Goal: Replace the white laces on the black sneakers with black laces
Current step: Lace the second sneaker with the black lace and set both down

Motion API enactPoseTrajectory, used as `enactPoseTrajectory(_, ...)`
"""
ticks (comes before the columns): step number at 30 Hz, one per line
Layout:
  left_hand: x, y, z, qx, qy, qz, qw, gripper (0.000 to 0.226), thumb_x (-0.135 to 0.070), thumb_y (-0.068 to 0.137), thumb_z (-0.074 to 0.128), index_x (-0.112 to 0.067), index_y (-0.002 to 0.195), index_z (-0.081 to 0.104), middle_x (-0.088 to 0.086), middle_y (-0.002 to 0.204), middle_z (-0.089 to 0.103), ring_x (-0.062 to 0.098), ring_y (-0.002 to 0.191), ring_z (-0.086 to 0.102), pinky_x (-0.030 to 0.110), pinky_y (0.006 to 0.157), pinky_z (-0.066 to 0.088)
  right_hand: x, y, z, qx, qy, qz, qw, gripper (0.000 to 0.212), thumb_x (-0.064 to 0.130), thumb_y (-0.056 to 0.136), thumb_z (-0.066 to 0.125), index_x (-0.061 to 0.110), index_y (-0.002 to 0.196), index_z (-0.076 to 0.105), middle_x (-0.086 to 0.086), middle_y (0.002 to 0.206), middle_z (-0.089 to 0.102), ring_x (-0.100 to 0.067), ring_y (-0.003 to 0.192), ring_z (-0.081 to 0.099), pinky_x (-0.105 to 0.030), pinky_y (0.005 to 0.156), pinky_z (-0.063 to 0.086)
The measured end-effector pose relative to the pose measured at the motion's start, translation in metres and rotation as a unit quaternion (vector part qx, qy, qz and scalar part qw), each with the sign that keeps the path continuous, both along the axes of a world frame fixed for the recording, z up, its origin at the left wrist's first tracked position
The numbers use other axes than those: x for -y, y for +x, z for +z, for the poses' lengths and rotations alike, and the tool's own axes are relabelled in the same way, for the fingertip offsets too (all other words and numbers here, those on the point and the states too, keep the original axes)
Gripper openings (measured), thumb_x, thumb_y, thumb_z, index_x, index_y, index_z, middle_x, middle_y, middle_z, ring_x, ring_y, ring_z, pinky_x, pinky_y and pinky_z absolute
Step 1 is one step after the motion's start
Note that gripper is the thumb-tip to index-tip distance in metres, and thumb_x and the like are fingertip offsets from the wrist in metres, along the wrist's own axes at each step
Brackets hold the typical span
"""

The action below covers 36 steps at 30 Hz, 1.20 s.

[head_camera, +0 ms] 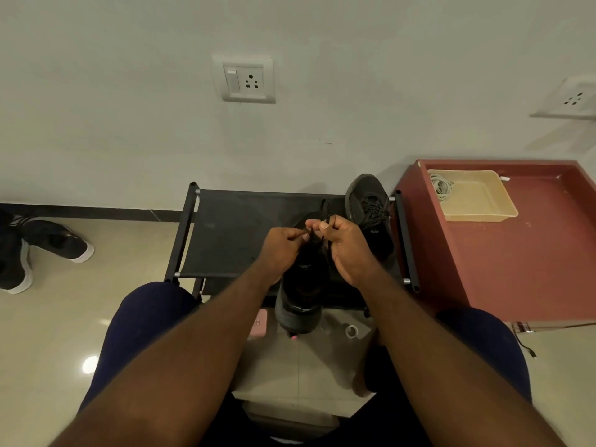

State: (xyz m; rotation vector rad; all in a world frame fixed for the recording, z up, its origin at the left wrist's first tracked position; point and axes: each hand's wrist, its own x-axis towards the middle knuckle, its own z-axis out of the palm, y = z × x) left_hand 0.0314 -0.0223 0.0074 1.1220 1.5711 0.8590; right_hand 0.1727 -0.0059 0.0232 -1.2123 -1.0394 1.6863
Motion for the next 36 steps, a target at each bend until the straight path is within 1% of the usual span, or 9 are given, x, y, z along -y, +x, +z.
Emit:
enactPoseTrajectory(4,-0.005,-0.003,0.006,-0.008,0.001,-0.034,0.999,0.019,-0.015,0.097,0.059,-0.009,0.107,0.074,0.014,0.094,0.074,0.021,0.084,0.069,0.037,0.084,0.057,-0.005,0.002,0.018,0.114,0.075,0.039,0.99,0.015,0.004,0.101,0.052,0.008,0.1,0.067,-0.001,0.099,0.07,-0.003,0.091,0.065,-0.018,0.084,0.052)
enactPoseTrajectory(8,-0.013,0.002,0.017,-0.047,0.021,-0.077,0.996,0.017,-0.012,0.095,0.061,-0.006,0.085,0.074,0.008,0.074,0.068,0.016,0.066,0.062,0.032,0.067,0.051,-0.011,0.001,0.029,0.225,0.158,0.094,0.957,0.014,0.007,0.099,0.056,-0.001,0.088,0.061,-0.014,0.094,0.066,-0.011,0.089,0.058,-0.029,0.085,0.047)
enactPoseTrajectory(10,-0.016,0.003,0.022,-0.071,0.022,-0.09,0.993,0.026,-0.01,0.095,0.059,-0.01,0.07,0.066,0.011,0.066,0.061,0.018,0.06,0.054,0.032,0.06,0.045,-0.011,0.003,0.026,0.253,0.159,0.114,0.947,0.021,0.009,0.099,0.057,0.016,0.079,0.057,0.0,0.107,0.065,-0.012,0.108,0.058,-0.033,0.101,0.043)
enactPoseTrajectory(13,-0.016,0.001,0.028,-0.058,0.006,-0.075,0.995,0.021,-0.009,0.096,0.056,-0.008,0.077,0.064,0.006,0.069,0.059,0.014,0.061,0.051,0.027,0.056,0.044,-0.01,0.007,0.023,0.307,0.161,0.139,0.928,0.014,0.014,0.1,0.058,0.018,0.087,0.061,-0.004,0.137,0.06,-0.019,0.136,0.048,-0.042,0.115,0.037)
enactPoseTrajectory(18,-0.01,-0.004,0.027,0.058,-0.055,-0.039,0.996,0.011,-0.01,0.094,0.06,-0.007,0.085,0.067,0.008,0.072,0.059,0.01,0.058,0.046,0.022,0.053,0.039,-0.011,0.012,0.026,0.375,0.186,0.157,0.895,0.029,0.016,0.099,0.06,0.027,0.073,0.053,0.001,0.075,0.059,-0.012,0.07,0.053,-0.031,0.068,0.043)
enactPoseTrajectory(20,-0.007,-0.007,0.03,0.072,-0.054,-0.048,0.995,0.007,-0.005,0.09,0.064,-0.007,0.084,0.067,0.004,0.067,0.061,0.008,0.057,0.048,0.016,0.051,0.041,-0.011,0.013,0.026,0.324,0.163,0.128,0.923,0.022,0.014,0.098,0.063,0.02,0.077,0.066,0.008,0.069,0.061,0.0,0.062,0.053,-0.02,0.062,0.041)
enactPoseTrajectory(25,-0.009,-0.008,0.029,-0.095,0.054,-0.104,0.989,0.013,-0.005,0.084,0.07,-0.008,0.095,0.076,0.006,0.085,0.075,0.014,0.074,0.069,0.023,0.072,0.056,-0.01,0.009,0.017,0.163,0.016,-0.009,0.986,0.017,0.005,0.096,0.064,-0.002,0.11,0.07,0.001,0.072,0.065,0.002,0.05,0.055,-0.012,0.046,0.04)
enactPoseTrajectory(29,-0.005,-0.007,0.03,-0.196,0.128,-0.097,0.967,0.016,-0.011,0.085,0.067,-0.013,0.098,0.077,0.001,0.088,0.075,0.01,0.078,0.069,0.026,0.077,0.057,-0.012,0.013,0.012,0.24,0.029,0.005,0.97,0.01,0.01,0.09,0.073,0.002,0.091,0.068,-0.005,0.071,0.065,-0.003,0.051,0.053,-0.015,0.045,0.041)
enactPoseTrajectory(36,-0.007,-0.011,0.026,-0.24,0.169,-0.113,0.949,0.018,-0.01,0.085,0.065,-0.013,0.098,0.077,0.003,0.087,0.075,0.017,0.078,0.068,0.035,0.076,0.057,-0.01,0.015,0.02,0.358,0.115,0.208,0.903,0.019,0.015,0.096,0.066,0.011,0.078,0.069,-0.01,0.072,0.065,-0.008,0.062,0.055,-0.025,0.06,0.046)
